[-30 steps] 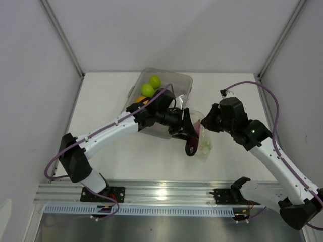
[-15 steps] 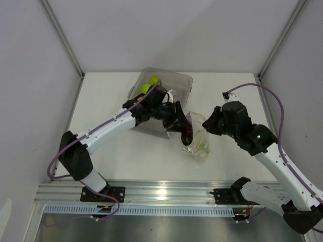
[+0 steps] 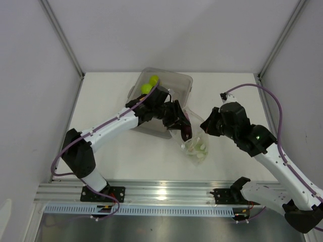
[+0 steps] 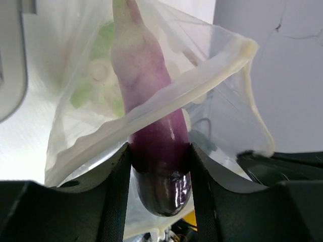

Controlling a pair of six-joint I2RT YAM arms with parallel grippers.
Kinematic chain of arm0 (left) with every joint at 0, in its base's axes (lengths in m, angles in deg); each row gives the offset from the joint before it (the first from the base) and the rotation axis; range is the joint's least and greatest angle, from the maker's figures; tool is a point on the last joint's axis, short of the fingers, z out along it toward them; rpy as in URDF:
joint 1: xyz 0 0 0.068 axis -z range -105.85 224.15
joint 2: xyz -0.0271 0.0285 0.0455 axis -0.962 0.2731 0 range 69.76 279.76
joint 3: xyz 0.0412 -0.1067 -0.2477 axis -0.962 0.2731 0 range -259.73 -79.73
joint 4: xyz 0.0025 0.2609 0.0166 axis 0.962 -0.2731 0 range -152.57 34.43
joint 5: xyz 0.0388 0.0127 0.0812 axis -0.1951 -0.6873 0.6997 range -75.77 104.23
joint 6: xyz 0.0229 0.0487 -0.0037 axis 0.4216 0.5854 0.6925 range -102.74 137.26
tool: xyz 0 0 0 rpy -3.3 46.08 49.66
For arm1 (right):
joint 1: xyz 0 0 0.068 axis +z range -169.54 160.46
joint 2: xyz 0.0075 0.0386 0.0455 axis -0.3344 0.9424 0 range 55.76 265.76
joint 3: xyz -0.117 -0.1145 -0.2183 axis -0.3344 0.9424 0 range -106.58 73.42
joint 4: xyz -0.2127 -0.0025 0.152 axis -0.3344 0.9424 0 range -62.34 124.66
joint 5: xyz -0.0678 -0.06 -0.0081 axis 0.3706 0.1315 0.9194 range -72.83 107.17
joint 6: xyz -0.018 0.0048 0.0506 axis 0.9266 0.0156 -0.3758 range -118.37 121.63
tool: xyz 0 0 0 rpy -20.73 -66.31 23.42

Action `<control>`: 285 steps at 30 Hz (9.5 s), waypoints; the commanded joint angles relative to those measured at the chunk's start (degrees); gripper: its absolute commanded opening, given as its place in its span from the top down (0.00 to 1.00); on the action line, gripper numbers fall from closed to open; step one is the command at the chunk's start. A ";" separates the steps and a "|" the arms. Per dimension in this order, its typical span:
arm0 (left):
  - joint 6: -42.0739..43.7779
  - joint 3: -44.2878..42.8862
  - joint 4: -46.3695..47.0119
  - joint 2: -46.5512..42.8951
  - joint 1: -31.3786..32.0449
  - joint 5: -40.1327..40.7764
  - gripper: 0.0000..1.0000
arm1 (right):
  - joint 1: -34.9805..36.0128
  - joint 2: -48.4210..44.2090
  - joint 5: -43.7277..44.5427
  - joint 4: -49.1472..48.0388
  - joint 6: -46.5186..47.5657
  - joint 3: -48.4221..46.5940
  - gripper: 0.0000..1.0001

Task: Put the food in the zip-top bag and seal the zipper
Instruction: Place the fake vegetable in the zipper food storage bag, then pick up the fake vegetable from the bin, then place the fake vegetable in the zipper food storage bag, then adjust the bin at the center of the board.

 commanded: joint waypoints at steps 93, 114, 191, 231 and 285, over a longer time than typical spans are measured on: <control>25.75 -23.07 -23.43 29.08 -23.78 40.09 0.03 | -1.00 2.65 -0.37 -3.37 0.45 1.44 1.00; 20.56 -21.75 -24.67 30.06 -24.04 40.18 0.36 | -1.17 1.16 -0.28 -2.94 0.01 1.35 1.00; 34.53 6.20 8.74 -11.26 5.22 5.63 0.99 | -1.26 3.62 -1.16 0.23 -3.24 -5.42 1.00; 40.16 7.96 10.40 -22.41 6.81 19.60 0.01 | -1.70 2.39 -1.60 -0.74 -3.16 -3.31 1.00; 27.95 -53.83 -31.34 41.65 -25.54 23.47 0.04 | -2.58 5.21 -4.24 -3.99 -0.78 -0.32 1.00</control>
